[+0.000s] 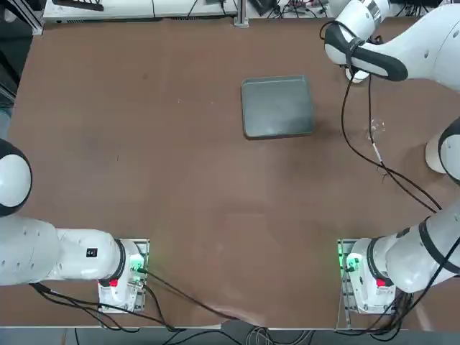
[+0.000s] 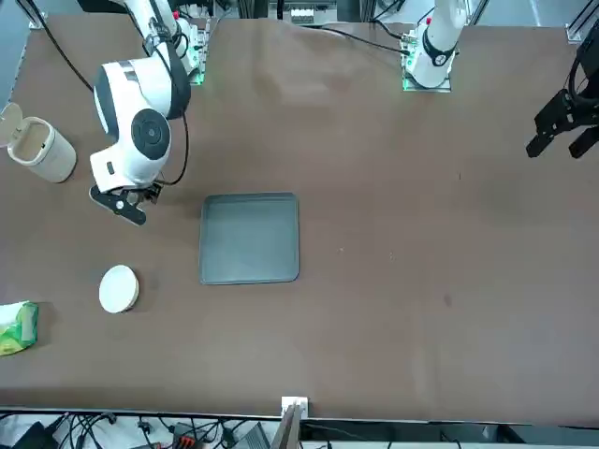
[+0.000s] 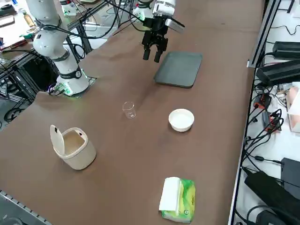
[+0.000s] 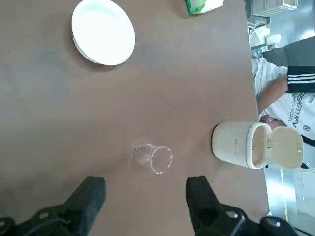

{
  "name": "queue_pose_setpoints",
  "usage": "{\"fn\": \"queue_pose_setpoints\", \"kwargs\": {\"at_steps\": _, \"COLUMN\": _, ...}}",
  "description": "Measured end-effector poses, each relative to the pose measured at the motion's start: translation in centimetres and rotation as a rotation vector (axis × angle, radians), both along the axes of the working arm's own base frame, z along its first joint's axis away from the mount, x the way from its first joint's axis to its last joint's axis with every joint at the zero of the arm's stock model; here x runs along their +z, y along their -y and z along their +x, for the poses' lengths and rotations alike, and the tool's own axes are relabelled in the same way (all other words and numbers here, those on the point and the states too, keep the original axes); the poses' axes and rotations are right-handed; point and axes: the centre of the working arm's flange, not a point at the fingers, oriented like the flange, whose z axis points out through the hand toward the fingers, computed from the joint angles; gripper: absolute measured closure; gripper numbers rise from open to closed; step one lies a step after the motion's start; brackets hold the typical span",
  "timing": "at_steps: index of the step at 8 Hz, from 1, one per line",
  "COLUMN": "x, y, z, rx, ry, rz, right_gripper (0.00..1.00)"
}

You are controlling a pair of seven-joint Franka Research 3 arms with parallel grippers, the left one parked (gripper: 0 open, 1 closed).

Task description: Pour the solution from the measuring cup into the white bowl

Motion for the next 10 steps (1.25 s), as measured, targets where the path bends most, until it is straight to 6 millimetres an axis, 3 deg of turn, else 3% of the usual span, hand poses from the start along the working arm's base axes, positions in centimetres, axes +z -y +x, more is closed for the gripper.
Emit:
{"fn": "queue_pose_setpoints", "kwargs": {"at_steps": 2, "x": -0.1, "y": 0.0, "z": 0.0, "rx": -0.001, "ry": -0.001, "rz": 0.001, "right_gripper": 0.00}}
{"fn": "queue_pose_setpoints", "kwargs": {"at_steps": 3, "x": 0.6, "y": 0.9, "z": 0.6, "rx": 0.032, "ry": -0.043, "rz": 0.039, "right_gripper": 0.00}}
{"fn": "queue_pose_setpoints", "kwargs": {"at_steps": 5, "x": -1.2, "y": 1.3, "z": 0.5, "rx": 0.155, "ry": -0.139, "rz": -0.165, "right_gripper": 0.00}}
{"fn": "queue_pose_setpoints", "kwargs": {"at_steps": 7, "x": -2.7, "y": 0.7, "z": 0.5, "rx": 0.164, "ry": -0.167, "rz": -0.172, "right_gripper": 0.00}}
{"fn": "queue_pose_setpoints", "kwargs": {"at_steps": 10, "x": -1.5, "y": 0.7, "z": 1.2, "rx": 0.124, "ry": -0.138, "rz": -0.113, "right_gripper": 0.00}}
